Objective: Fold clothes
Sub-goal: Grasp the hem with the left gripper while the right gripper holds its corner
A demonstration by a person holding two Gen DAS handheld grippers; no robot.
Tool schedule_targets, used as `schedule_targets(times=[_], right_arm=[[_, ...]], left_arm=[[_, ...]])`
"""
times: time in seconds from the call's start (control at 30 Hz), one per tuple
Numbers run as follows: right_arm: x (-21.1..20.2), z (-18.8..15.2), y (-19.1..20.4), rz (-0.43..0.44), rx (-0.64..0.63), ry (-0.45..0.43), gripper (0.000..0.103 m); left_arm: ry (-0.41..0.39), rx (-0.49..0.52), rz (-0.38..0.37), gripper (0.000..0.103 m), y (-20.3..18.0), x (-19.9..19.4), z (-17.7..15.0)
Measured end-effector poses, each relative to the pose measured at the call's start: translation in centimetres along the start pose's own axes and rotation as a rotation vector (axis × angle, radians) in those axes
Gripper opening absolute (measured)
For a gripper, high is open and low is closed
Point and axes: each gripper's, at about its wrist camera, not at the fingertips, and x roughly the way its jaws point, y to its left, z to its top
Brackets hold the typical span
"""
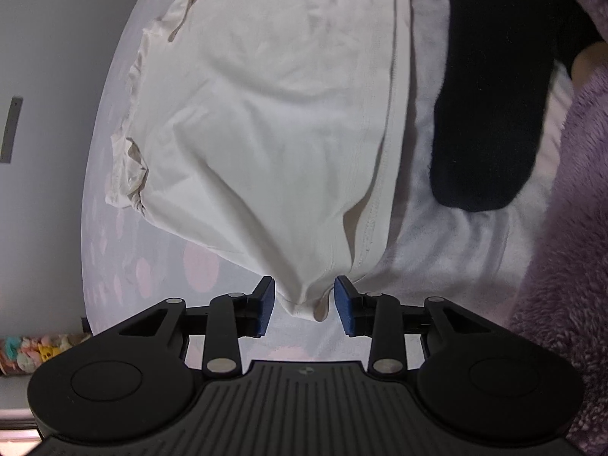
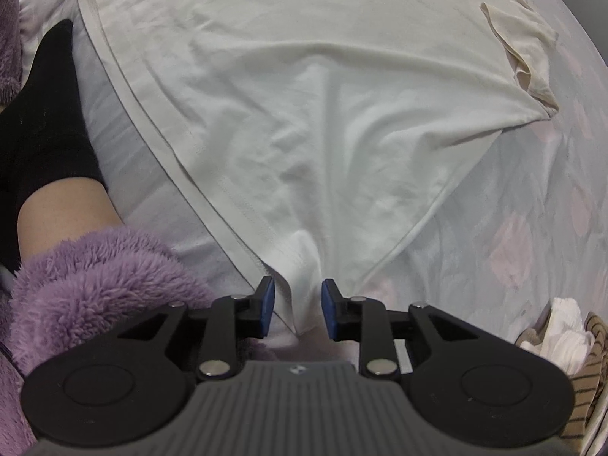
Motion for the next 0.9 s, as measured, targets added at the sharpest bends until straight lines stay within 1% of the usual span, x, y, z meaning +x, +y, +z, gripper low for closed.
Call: schedule_targets(times=[0.13,0.2,0.3,0.37,0.43,0.57,0.63,0.7,0.87,0.9], right_arm=[[0.1,-0.3,0.0,0.008,0.017,-0.005,0.03],[0.1,-0.3,-0.1,0.007,0.018,-0.005,0.03],[0.1,-0.3,-0.2,0.003,0.02,-0.004,0.032],[0.1,-0.5,-0.2,0.005,0.024,-0.006,0.032],[0.1,-0.5,-0.1,0.01,0.03,-0.008,0.032],[0.1,-0.6,0.0,0.01,0.035,-0.009,0.032],[0.0,-0.8,0.0,0.007,0.038,-0.011,0.032],[-0.1,-0.9,0.0,0.007,0.046,-0.013,0.032],[-0.4,-1.3,0.0,0.016,0.06,-0.018,0.033],[-0.4,-1.4,-0.1,0.02,0.056,-0.018,0.034]], left_arm=[[0.022,-0.042,-0.014,0.033,0.2,0.6,0.0],[0.021,-0.084,-0.022,0.026,0.5,0.6,0.0],[-0.026,-0.169,-0.058,0.026,1.9,-0.5,0.1],[-0.022,-0.179,-0.053,0.026,2.2,-0.6,0.3],[0.006,-0.146,-0.047,0.026,1.8,0.0,0.3],[0.046,-0.083,-0.07,0.025,0.7,1.2,0.0],[0.055,-0.063,-0.054,0.024,0.4,1.5,-0.1],[0.062,-0.046,-0.034,0.017,0.2,1.8,-0.1],[0.066,-0.069,-0.04,0.006,0.2,2.1,-0.1],[0.067,-0.074,-0.041,0.003,0.2,2.1,0.0]])
